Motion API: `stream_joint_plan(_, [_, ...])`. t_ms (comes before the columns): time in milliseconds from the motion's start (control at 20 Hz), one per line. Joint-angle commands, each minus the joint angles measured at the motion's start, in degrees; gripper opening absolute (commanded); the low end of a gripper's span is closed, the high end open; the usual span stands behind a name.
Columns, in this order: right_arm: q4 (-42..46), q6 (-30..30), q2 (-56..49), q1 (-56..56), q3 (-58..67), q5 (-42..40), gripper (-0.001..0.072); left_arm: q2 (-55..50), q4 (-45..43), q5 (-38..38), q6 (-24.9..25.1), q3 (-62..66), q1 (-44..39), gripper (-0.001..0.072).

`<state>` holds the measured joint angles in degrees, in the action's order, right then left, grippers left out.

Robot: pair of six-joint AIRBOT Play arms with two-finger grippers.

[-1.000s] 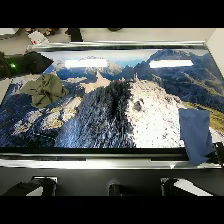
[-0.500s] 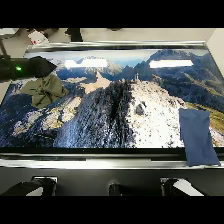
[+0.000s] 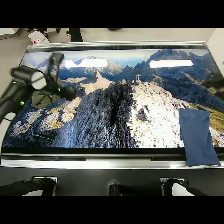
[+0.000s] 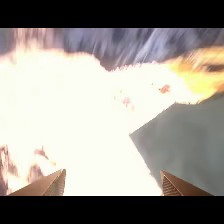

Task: Fold the shirts.

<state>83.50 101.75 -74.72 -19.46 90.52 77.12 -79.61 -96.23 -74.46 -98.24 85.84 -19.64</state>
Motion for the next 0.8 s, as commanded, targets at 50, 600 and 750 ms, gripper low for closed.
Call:
stream_joint_plan(50, [4.2,3.1,-3.6,6.0,0.9,11.1,0.0677,0.1,-2.3,-4.5,-1.3,-9.0,-0.7,0.0463])
stream_joint_plan(600, [-14.6,-5.1,-6.9,6.1,-6.6,9.3,0.0676,0.3,5.2,14.4,-11.5,-16.5,-0.7,0.0464])
stream_joint_plan(750, [-14.8,-6.1,-8.3,6.1,-6.8,8.2,0.0675,0.3,5.2,15.9,-11.5,-16.5,-0.7,0.0464])
